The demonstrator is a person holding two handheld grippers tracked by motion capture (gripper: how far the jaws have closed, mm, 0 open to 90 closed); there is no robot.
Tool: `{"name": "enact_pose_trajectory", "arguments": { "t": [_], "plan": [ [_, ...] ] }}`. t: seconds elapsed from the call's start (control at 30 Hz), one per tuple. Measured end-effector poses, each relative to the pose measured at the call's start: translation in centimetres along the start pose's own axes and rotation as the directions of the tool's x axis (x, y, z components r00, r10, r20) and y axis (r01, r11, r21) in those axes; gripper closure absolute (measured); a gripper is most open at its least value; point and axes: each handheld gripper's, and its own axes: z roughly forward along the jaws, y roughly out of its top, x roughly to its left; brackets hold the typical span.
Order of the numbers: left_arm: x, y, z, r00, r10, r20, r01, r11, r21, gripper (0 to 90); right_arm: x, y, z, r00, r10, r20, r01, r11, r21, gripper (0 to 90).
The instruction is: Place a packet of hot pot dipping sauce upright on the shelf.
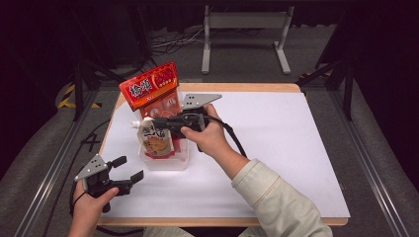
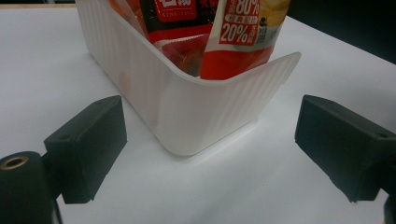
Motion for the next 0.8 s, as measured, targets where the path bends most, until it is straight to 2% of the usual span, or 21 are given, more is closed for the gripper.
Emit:
{"name": "enact_pose_trajectory", "arguments": {
  "t": [0.17,0.3,0.8],
  "plan": [
    [0.0,0.0,0.0,1.0,-0.001,-0.003,0.001,1.0,0.0,9.9,-0.6,-0.5,0.3,0.9971,0.073,-0.021,-0.072,0.9973,0.01,88.8],
    [0.0,0.0,0.0,1.0,-0.001,-0.004,0.001,1.0,-0.002,9.9,-0.9,-0.9,0.5,0.9955,0.092,-0.024,-0.092,0.9957,0.013,88.8],
    [0.0,-0.1,0.1,1.0,0.001,-0.002,-0.001,1.0,-0.001,9.8,-0.5,-2.3,0.6,0.9982,0.06,-0.002,-0.06,0.9967,0.054,88.6]
  ]
}}
